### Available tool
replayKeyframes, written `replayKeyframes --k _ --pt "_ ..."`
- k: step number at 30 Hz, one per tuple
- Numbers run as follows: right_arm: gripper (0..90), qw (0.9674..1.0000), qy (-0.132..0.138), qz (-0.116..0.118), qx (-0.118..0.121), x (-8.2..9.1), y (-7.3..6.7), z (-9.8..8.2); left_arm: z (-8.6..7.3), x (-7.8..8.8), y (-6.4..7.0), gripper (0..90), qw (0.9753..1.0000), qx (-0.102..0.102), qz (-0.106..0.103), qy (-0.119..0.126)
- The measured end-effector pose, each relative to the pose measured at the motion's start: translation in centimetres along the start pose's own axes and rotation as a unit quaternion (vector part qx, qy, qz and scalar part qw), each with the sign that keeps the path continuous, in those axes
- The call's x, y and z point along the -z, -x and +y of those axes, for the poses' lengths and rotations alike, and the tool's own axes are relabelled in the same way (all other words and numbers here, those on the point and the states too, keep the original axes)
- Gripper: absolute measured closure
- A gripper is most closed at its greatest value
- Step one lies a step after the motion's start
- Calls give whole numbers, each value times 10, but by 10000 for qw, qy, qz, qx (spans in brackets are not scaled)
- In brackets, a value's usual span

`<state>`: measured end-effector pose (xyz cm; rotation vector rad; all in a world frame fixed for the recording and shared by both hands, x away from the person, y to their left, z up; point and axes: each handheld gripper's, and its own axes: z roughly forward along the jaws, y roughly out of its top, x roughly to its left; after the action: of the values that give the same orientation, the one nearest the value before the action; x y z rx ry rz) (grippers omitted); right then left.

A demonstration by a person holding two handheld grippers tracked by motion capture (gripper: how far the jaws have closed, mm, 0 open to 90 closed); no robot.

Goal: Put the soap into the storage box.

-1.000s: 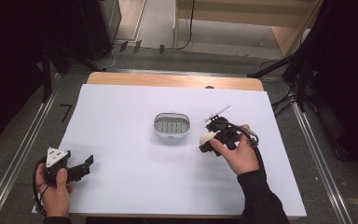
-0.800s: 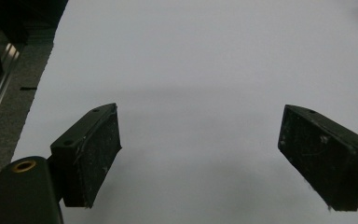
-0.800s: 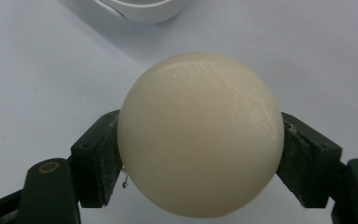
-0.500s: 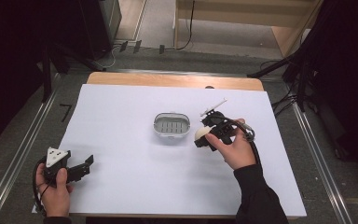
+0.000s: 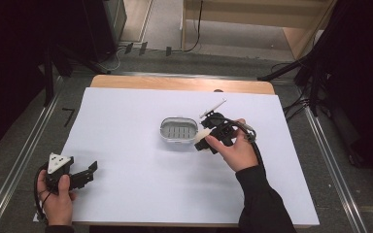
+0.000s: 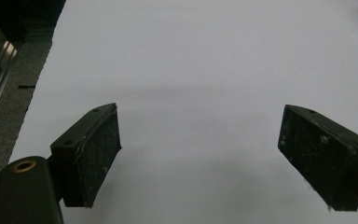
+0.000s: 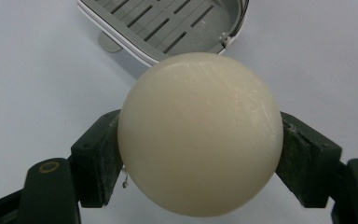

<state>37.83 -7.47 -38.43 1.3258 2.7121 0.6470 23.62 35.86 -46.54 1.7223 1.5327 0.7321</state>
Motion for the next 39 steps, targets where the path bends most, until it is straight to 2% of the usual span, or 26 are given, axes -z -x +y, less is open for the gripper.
replayKeyframes --k 7,24,34,39 --pt "251 10000 11 97 0 -1 -6 9 -1 1 1 139 10000 5 29 65" --pt "251 9999 53 102 17 6 -13 25 0 1 1 139 10000 -21 23 39" --pt "251 9999 56 126 7 2 -17 30 0 1 0 139 10000 -19 21 23" --pt "251 9998 70 153 106 -1 -23 36 0 1 0 139 10000 -19 23 33"
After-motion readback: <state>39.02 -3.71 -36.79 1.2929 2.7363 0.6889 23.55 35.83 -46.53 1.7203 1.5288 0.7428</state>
